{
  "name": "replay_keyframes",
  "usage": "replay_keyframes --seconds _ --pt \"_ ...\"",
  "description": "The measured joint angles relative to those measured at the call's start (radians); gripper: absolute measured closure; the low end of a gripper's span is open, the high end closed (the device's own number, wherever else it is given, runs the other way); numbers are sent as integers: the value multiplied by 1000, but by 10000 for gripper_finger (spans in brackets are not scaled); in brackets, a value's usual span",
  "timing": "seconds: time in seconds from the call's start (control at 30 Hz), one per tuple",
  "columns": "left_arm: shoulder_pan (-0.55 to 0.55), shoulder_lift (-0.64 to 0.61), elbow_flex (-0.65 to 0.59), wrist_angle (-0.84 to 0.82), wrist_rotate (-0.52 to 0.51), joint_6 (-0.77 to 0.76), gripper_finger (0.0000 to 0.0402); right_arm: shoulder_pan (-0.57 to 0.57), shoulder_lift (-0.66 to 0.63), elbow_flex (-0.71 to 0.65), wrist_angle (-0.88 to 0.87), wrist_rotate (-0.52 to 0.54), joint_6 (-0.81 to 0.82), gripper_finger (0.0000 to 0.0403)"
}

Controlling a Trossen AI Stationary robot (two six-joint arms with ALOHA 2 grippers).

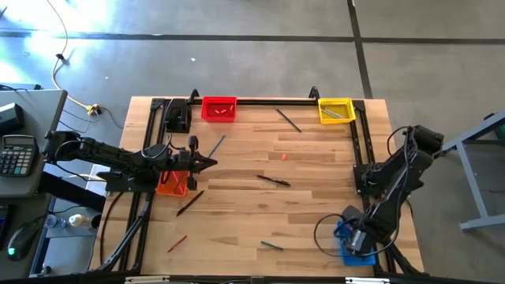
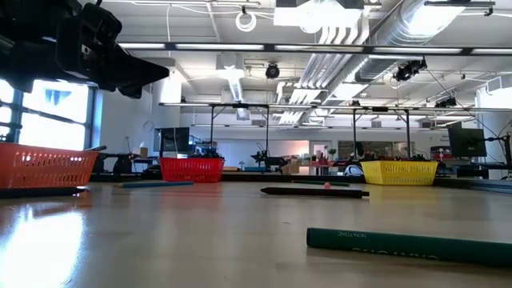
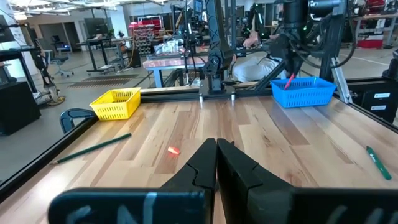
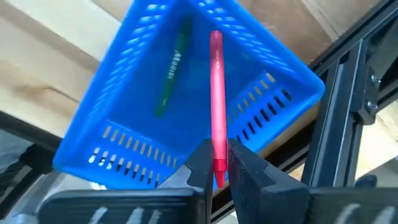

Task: Sort crayons/erasers/pens/pencils in bins
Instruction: Put the red crayon into the blue basket, then put the black pen into the yellow basket

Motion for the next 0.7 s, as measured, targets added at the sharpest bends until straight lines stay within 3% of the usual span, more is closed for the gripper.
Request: replay_keyframes --seconds 0.43,0.7 --pt "0 0 0 -4 0 0 399 -33 0 -9 53 -66 -58 300" --pt "0 0 0 -19 0 0 399 -31 -2 31 38 -136 -82 319"
